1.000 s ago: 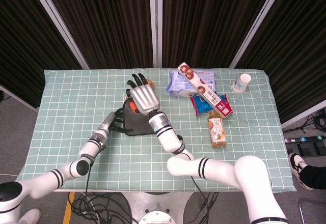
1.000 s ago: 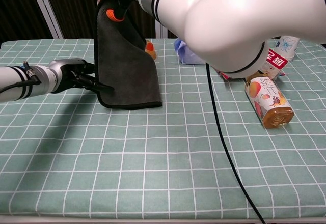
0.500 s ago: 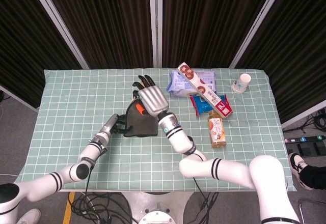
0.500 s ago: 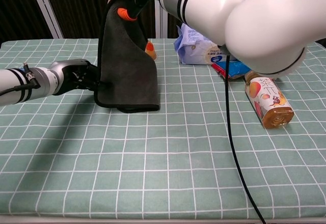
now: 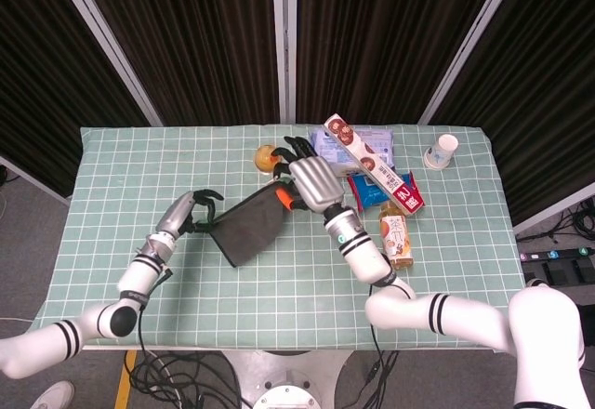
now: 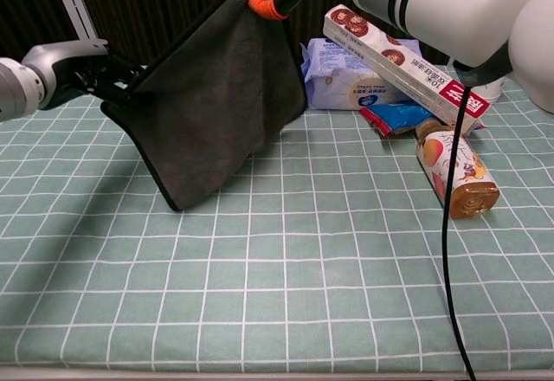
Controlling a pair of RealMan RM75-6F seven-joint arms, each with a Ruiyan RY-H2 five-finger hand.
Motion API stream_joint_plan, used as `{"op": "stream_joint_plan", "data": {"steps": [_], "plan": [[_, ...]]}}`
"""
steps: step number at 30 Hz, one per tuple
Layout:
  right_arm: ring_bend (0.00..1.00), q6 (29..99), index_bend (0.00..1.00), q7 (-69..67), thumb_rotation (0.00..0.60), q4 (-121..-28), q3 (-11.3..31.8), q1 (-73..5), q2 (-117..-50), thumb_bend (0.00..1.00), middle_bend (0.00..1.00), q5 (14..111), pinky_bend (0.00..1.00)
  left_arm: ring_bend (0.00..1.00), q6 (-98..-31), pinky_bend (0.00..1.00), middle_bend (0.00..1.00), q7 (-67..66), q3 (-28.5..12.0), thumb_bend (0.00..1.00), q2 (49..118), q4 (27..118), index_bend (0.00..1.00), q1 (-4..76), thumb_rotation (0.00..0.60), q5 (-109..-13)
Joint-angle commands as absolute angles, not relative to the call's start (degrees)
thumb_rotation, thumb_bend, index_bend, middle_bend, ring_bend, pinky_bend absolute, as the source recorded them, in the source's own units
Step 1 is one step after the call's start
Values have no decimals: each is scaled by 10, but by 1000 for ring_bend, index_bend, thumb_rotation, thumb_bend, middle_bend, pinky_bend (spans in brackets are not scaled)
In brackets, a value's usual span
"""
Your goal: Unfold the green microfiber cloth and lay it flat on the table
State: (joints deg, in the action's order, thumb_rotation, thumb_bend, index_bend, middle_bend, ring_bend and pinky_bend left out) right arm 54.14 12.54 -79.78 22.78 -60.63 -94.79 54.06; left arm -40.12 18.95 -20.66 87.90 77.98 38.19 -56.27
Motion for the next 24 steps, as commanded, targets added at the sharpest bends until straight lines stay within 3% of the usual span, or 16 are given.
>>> {"op": "stream_joint_plan", "data": {"steps": [1,6,14,18,24], "plan": [[8,528,663,107,600,-777,235,-607,-951,480,207,534,0,202,-396,262,402,184,-223,443,874,754,826,397,600,-531],[9,510,663,61,600,-735,259,-617,-959,470,208,534,0,202,-412,260,402,172,-251,442,887,694,826,424,600,-499],[7,525,664,-27,600,-698,276,-618,-964,444,220,596,0,202,-490,258,402,169,-272,427,912,627,823,443,600,-534],[8,515,664,-59,600,-683,253,-612,-965,439,223,629,0,202,-522,257,402,180,-247,425,913,634,823,423,600,-575],[6,486,664,-91,600,-673,192,-595,-966,430,224,682,0,202,-541,255,402,167,-173,417,908,658,821,385,600,-639]]}}
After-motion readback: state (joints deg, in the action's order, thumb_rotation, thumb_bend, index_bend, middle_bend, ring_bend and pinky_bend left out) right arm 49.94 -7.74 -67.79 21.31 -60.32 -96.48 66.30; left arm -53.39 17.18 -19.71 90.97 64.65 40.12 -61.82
